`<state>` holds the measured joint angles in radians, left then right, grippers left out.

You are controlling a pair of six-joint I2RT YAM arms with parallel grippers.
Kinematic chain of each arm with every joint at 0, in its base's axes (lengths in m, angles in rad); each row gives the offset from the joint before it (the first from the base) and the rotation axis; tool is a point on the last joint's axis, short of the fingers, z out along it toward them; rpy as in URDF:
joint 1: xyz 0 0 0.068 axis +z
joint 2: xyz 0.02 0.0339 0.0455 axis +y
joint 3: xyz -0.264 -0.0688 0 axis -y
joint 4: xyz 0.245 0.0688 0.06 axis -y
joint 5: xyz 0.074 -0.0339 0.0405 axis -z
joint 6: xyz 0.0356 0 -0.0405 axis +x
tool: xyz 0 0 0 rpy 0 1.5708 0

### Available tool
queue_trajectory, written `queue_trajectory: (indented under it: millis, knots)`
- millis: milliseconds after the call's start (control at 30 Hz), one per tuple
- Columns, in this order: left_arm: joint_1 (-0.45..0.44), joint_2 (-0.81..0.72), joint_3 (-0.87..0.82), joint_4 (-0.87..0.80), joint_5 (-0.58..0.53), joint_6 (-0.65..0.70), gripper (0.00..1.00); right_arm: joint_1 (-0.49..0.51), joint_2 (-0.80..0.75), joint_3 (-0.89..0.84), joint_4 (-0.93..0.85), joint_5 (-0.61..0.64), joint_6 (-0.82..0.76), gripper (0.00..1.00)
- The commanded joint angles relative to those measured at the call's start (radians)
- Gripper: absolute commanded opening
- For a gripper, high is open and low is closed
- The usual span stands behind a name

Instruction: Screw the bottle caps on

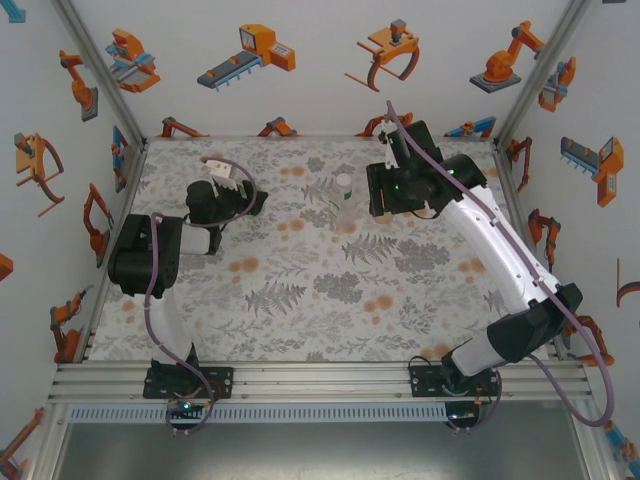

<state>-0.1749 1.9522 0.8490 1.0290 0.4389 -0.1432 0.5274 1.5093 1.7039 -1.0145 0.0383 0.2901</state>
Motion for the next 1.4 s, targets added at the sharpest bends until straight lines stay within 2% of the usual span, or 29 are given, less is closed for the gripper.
queue_trajectory:
  millis: [0,133,333,467,633,800,1000,1133,1233,1367]
  knots:
    - [0.008,-0.016,0.012,-0.046,0.012,0.017,0.59,-0.005,-0.004,0.024,-0.001,-0.009,-0.012,0.57]
    - [0.005,-0.073,0.012,-0.130,0.038,0.040,0.56,-0.006,-0.020,0.019,-0.001,-0.011,-0.012,0.57]
    - [-0.019,-0.245,0.024,-0.364,0.071,0.112,0.53,-0.005,-0.082,-0.019,0.029,-0.031,-0.012,0.57]
    - [-0.055,-0.374,0.063,-0.578,0.122,0.165,0.52,-0.006,-0.167,-0.106,0.120,-0.110,-0.024,0.56]
    - [-0.129,-0.525,0.169,-0.945,0.199,0.263,0.51,-0.006,-0.306,-0.270,0.316,-0.265,-0.019,0.55]
    - [-0.189,-0.640,0.259,-1.174,0.310,0.283,0.51,-0.004,-0.421,-0.435,0.539,-0.420,0.019,0.55]
    - [-0.216,-0.769,0.305,-1.221,0.428,0.179,0.50,0.007,-0.536,-0.623,0.852,-0.613,0.021,0.57]
    - [-0.232,-0.828,0.341,-1.222,0.486,0.090,0.47,0.031,-0.591,-0.748,1.093,-0.712,0.018,0.66]
    - [-0.250,-0.859,0.377,-1.221,0.503,0.038,0.47,0.065,-0.581,-0.773,1.168,-0.756,0.003,0.69]
    - [-0.275,-0.881,0.416,-1.221,0.505,-0.024,0.45,0.147,-0.550,-0.751,1.175,-0.749,-0.078,0.75]
